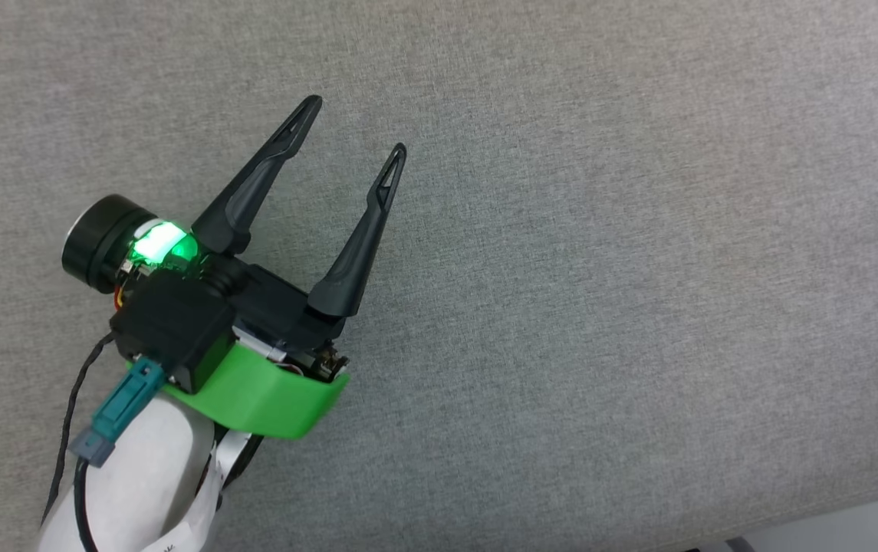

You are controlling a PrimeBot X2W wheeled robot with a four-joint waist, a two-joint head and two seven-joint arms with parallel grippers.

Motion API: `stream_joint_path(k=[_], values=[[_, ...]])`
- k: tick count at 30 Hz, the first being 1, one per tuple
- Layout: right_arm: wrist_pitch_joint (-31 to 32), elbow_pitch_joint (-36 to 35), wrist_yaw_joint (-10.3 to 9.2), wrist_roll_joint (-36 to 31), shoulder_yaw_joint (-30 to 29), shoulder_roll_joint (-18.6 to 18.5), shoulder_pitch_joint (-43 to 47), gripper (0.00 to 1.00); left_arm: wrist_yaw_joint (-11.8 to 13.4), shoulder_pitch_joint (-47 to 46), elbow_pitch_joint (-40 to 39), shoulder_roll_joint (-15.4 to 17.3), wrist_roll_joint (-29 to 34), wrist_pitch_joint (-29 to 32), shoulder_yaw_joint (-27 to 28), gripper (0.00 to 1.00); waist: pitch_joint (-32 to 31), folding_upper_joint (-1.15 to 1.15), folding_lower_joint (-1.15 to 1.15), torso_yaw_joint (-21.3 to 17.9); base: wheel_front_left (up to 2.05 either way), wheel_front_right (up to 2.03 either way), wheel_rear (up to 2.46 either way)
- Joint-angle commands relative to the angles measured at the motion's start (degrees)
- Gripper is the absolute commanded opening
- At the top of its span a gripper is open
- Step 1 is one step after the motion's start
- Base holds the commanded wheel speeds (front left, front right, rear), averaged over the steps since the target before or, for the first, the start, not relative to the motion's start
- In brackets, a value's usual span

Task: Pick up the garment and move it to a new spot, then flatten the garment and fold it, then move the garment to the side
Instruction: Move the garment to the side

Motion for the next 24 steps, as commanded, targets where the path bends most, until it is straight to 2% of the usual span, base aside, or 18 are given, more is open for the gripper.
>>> stream_joint_path(k=[1,7,13,21,24], values=[[-1.05,0.50,-0.10,-0.27,-0.26,-0.45,-1.13,1.00,0.35,0.62,1.01,-0.22,-0.32,-1.00,0.05,1.00,-2.91,0.00,-0.01,0.91,0.00,0.00,0.00],[-4.58,0.02,-0.10,1.30,0.61,-1.00,-1.13,1.00,1.20,2.88,6.02,-1.23,-1.55,-4.67,0.65,1.00,-9.21,0.00,-0.01,2.42,0.00,0.00,0.00],[-7.41,-4.39,-0.10,7.90,2.66,0.33,0.79,1.00,2.25,6.31,10.85,-2.72,-3.72,-7.21,2.11,1.00,-16.70,0.00,-0.01,4.62,0.00,0.00,0.00],[-8.40,-19.80,-0.10,19.84,5.21,4.39,7.74,1.00,4.02,11.61,15.67,-4.44,-6.17,-8.27,4.49,1.00,-24.83,0.00,-0.01,7.38,0.00,0.00,0.00],[-7.61,-27.83,-0.10,22.82,4.42,7.45,12.30,1.00,4.11,13.58,17.06,-5.11,-7.02,-8.45,5.14,1.00,-27.24,0.00,-0.01,8.33,0.00,0.00,0.00]])
